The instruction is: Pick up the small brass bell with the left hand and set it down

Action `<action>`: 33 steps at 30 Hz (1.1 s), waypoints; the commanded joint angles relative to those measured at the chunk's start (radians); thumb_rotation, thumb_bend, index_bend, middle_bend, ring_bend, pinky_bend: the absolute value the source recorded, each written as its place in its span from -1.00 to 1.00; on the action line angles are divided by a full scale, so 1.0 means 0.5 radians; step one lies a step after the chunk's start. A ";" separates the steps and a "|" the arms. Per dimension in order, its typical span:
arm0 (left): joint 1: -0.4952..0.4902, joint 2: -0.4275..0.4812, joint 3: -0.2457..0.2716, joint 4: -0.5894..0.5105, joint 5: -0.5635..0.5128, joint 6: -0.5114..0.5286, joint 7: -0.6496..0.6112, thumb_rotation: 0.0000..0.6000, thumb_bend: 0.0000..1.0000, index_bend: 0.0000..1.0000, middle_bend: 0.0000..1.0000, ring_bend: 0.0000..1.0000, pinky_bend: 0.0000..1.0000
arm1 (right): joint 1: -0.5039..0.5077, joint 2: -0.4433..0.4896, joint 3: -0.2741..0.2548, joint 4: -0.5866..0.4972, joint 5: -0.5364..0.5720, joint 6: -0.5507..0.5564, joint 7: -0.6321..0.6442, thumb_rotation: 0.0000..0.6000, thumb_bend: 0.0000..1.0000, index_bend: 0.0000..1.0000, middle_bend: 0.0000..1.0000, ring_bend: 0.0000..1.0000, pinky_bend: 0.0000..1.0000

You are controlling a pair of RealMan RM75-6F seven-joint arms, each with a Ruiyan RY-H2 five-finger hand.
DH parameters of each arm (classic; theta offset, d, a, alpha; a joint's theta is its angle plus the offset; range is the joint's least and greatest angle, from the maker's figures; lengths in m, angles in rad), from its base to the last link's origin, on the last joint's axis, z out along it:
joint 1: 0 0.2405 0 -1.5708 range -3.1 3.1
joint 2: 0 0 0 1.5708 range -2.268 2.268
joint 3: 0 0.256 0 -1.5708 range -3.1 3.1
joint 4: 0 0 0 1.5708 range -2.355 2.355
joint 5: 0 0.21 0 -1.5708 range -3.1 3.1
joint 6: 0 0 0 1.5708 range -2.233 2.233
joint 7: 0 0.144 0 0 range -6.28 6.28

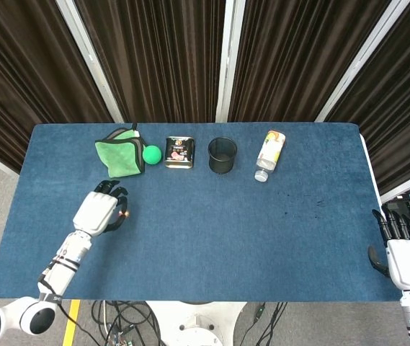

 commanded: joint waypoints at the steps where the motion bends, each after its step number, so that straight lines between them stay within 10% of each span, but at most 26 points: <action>1: -0.012 -0.008 0.024 0.053 0.022 0.086 0.127 1.00 -0.09 0.26 -0.44 -0.76 -0.71 | 0.003 -0.004 -0.005 0.003 -0.009 -0.002 0.004 1.00 -0.24 -1.00 -1.00 -1.00 -1.00; 5: 0.009 -0.072 -0.027 0.151 -0.187 0.171 0.305 1.00 -0.09 0.26 -0.44 -0.77 -0.71 | -0.002 0.001 -0.002 0.011 -0.010 0.011 0.019 1.00 -0.24 -1.00 -1.00 -1.00 -1.00; 10: -0.015 0.158 -0.006 -0.331 -0.090 -0.209 -0.233 1.00 -0.09 0.25 -0.44 -0.77 -0.70 | 0.003 -0.001 0.001 0.013 0.007 -0.007 0.020 1.00 -0.24 -1.00 -1.00 -1.00 -1.00; 21: 0.002 0.137 -0.099 -0.149 -0.278 -0.131 -0.322 1.00 -0.09 0.24 -0.43 -0.76 -0.70 | -0.004 0.007 0.003 0.017 0.012 0.001 0.031 1.00 -0.24 -1.00 -1.00 -1.00 -1.00; 27: -0.009 0.329 -0.063 -0.472 0.221 -0.366 -0.974 1.00 -0.09 0.23 -0.44 -0.76 -0.71 | 0.008 -0.001 -0.008 -0.005 -0.008 -0.015 -0.006 1.00 -0.24 -1.00 -1.00 -1.00 -1.00; 33: 0.064 0.040 -0.135 0.111 0.025 0.214 0.160 1.00 -0.09 0.24 -0.40 -0.76 -0.75 | 0.003 0.003 -0.007 0.007 0.000 -0.011 0.009 1.00 -0.24 -1.00 -1.00 -1.00 -1.00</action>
